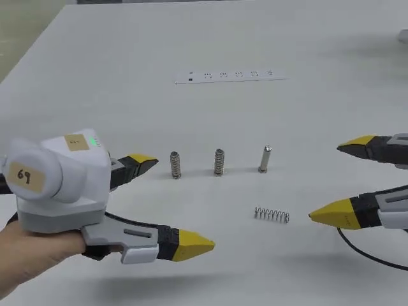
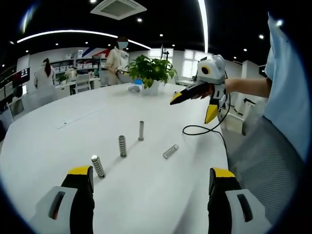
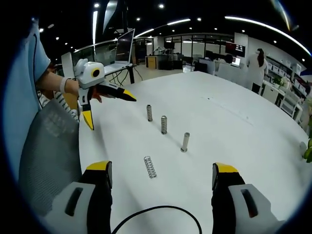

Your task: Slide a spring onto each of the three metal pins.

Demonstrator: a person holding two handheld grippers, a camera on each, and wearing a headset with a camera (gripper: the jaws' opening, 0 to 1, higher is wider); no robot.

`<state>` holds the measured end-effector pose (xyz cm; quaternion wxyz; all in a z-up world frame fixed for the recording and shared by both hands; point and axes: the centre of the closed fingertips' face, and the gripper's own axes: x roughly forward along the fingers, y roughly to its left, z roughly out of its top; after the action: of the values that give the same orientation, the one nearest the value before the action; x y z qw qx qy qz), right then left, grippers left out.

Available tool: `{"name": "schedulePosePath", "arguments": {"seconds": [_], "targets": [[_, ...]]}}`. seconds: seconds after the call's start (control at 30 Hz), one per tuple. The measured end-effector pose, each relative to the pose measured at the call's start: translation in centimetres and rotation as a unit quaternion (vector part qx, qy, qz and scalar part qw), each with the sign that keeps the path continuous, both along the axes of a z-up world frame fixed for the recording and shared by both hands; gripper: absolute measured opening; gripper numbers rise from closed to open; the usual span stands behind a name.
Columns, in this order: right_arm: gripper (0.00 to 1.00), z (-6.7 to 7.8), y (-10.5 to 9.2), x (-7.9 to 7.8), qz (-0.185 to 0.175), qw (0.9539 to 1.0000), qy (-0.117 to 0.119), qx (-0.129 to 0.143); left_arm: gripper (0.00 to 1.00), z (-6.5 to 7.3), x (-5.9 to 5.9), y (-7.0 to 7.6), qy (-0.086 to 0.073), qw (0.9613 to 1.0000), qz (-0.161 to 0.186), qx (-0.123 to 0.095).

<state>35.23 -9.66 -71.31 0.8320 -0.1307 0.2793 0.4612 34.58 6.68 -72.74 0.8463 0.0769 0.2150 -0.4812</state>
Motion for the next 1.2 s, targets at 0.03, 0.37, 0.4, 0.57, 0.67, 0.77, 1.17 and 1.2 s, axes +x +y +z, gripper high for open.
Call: {"name": "schedulePosePath", "arguments": {"seconds": [0.03, 0.37, 0.4, 0.57, 0.67, 0.77, 1.17, 1.2], "targets": [[0.84, 0.0, -0.1, -0.1, -0.002, 1.0, 0.002, 0.003, 0.96, -0.1, 0.1, -0.1, 0.0, 1.0, -0.004, 0.002], [0.89, 0.1, -1.1, -0.8, -0.015, 0.9999, 0.003, 0.006, 0.96, -0.6, 0.4, -1.4, 0.004, 0.9995, -0.029, 0.008], [0.89, 0.2, -1.2, -0.8, -0.016, 0.9998, 0.004, 0.007, 0.96, -0.6, 0.4, -1.5, 0.003, 0.9995, -0.032, 0.008], [0.92, 0.2, -1.5, -1.0, -0.02, 0.9998, 0.004, 0.006, 0.94, -0.7, 0.5, -1.8, 0.004, 0.9992, -0.04, 0.009], [0.93, 0.1, -1.6, -1.1, -0.023, 0.9997, 0.007, 0.01, 0.93, -1.0, 0.5, -2.1, 0.004, 0.9988, -0.046, 0.012], [0.93, 0.1, -1.6, -1.3, -0.025, 0.9996, 0.007, 0.01, 0.92, -1.2, 0.4, -2.4, 0.003, 0.9984, -0.055, 0.014], [0.92, 0.6, -1.8, -2.2, -0.035, 0.9992, 0.008, 0.019, 0.84, -2.3, 0.7, -4.3, 0.002, 0.9961, -0.087, 0.012], [0.92, 0.6, -1.9, -2.3, -0.036, 0.9991, 0.009, 0.021, 0.83, -2.5, 0.6, -4.6, 0.002, 0.9957, -0.092, 0.013]]}}
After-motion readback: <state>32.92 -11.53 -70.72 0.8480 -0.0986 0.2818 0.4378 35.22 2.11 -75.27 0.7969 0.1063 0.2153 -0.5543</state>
